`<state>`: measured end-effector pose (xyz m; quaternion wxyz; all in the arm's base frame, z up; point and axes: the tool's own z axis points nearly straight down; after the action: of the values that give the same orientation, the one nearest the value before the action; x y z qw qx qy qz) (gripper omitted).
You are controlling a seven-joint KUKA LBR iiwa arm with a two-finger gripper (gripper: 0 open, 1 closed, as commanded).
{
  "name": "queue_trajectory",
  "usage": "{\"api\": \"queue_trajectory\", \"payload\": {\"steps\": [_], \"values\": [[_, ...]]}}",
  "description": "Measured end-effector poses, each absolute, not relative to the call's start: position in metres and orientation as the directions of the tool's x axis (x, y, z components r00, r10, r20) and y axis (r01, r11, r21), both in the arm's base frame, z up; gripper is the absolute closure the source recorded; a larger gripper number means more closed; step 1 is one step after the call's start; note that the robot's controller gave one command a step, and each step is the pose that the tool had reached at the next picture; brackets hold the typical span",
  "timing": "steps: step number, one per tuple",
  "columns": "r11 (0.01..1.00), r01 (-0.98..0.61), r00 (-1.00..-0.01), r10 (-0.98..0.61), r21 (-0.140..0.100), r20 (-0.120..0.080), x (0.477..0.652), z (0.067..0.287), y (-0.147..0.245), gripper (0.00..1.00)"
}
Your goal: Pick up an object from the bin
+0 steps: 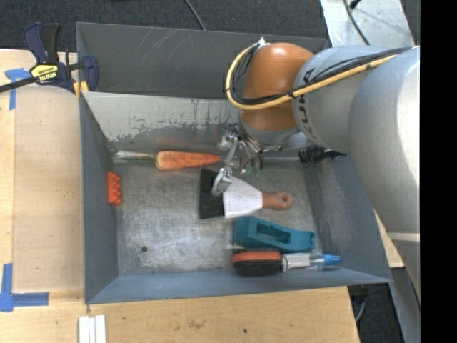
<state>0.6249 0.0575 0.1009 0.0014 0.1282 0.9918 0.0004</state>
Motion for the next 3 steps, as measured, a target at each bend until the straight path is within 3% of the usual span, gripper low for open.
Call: {"api": "queue_trajectory", "payload": {"steps": [1,2,3], "values": [[0.896,0.443,-0.896,0.443,0.001,0.004,0.625,0.095,0.065,0.00],[0.983,0.185,-0.983,0.185,-0.006,0.005,0.625,0.090,0.062,0.00],[0.951,0.309,-0.951,0.309,0.001,-0.003,0.625,0.105,0.084,0.00]]}}
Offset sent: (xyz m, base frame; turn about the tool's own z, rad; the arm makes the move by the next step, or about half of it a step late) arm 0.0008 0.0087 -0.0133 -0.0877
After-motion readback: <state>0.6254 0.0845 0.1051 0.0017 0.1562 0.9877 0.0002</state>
